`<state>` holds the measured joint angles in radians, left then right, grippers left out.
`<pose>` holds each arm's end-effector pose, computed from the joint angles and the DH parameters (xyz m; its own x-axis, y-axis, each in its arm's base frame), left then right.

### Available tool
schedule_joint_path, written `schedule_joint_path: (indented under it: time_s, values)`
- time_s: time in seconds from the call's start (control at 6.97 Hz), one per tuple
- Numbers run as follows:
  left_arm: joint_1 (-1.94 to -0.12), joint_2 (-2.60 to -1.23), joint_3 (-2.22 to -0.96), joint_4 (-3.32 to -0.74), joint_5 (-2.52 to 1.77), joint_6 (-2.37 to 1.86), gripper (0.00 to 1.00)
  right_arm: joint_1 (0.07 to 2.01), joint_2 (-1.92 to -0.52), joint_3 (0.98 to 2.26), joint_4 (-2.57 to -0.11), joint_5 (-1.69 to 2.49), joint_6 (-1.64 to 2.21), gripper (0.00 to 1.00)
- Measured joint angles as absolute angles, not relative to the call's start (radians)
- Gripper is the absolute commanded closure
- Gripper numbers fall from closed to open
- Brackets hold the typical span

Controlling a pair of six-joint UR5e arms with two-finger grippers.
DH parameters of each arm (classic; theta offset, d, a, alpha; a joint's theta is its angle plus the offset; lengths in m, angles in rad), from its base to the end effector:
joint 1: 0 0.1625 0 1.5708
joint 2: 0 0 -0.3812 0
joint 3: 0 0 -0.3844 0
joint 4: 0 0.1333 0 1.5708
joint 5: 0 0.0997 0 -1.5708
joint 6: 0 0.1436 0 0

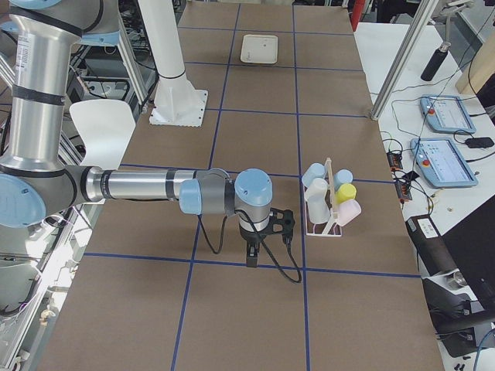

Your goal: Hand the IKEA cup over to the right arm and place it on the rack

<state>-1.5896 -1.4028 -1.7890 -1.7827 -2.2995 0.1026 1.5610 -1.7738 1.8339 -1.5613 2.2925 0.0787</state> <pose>-0.0460 -0.4434 0.5967 0.7471 0.2566 -0.6132 -0.0587 0.9444 0.3236 0.0344 -0.4142 0.6134 0.7486 0.0253 0.6625 -0.0492 0.9986 0.0175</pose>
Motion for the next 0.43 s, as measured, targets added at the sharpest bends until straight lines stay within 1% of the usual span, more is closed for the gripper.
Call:
schedule_joint_path:
  time_s: [0.43]
  values:
    - [-1.591,-1.414,-1.787,-1.793,-2.329,0.093,0.0,1.56,-1.784,1.862,-1.554,2.294,0.075,0.0]
